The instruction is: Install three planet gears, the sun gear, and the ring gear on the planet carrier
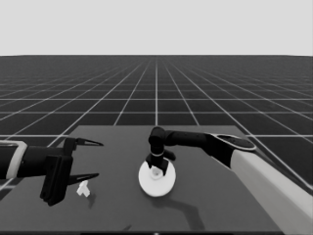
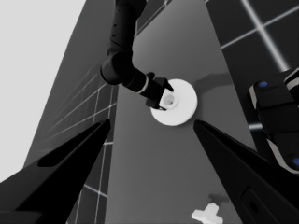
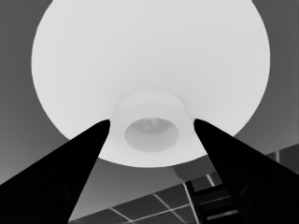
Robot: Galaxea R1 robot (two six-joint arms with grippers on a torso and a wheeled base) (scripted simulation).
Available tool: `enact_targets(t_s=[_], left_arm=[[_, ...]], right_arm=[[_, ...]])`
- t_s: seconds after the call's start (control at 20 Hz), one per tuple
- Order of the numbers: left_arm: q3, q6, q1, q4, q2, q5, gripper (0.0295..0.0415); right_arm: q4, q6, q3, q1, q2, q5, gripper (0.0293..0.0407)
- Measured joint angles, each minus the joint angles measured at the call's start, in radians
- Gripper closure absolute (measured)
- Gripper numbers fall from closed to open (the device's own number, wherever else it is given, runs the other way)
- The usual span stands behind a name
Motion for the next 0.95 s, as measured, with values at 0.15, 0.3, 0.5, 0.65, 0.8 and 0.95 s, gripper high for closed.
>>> enact_targets(t_s=[0.15,0.3,0.5,0.65,0.8,0.95], left_arm=[[0.000,0.000,0.000,0.000,0.000,0.000,0.0326],[0.000,0.000,0.000,0.000,0.000,0.000,0.0326],[0.000,0.000,0.000,0.000,0.000,0.000,0.0326],[0.000,0.000,0.000,0.000,0.000,0.000,0.0326],[-0.263,-1.173,-0.086,-0.186,0.198,0.920,0.0310],[-0.521,-1.360,-0.038,-0.414,0.288,0.973,0.0324]], right_arm=[[0.000,0.000,0.000,0.000,0.000,0.000,0.0315],[0.237,-0.346,0.103,0.253,-0.023,-0.060,0.0314],[0.297,-0.457,0.082,0.317,-0.017,-0.063,0.0315],[0.303,-0.470,0.078,0.323,-0.017,-0.063,0.0315],[-0.289,-1.337,1.048,-0.139,-0.966,0.254,0.0311],[-0.411,-1.521,1.272,-0.249,-1.241,0.320,0.0315]])
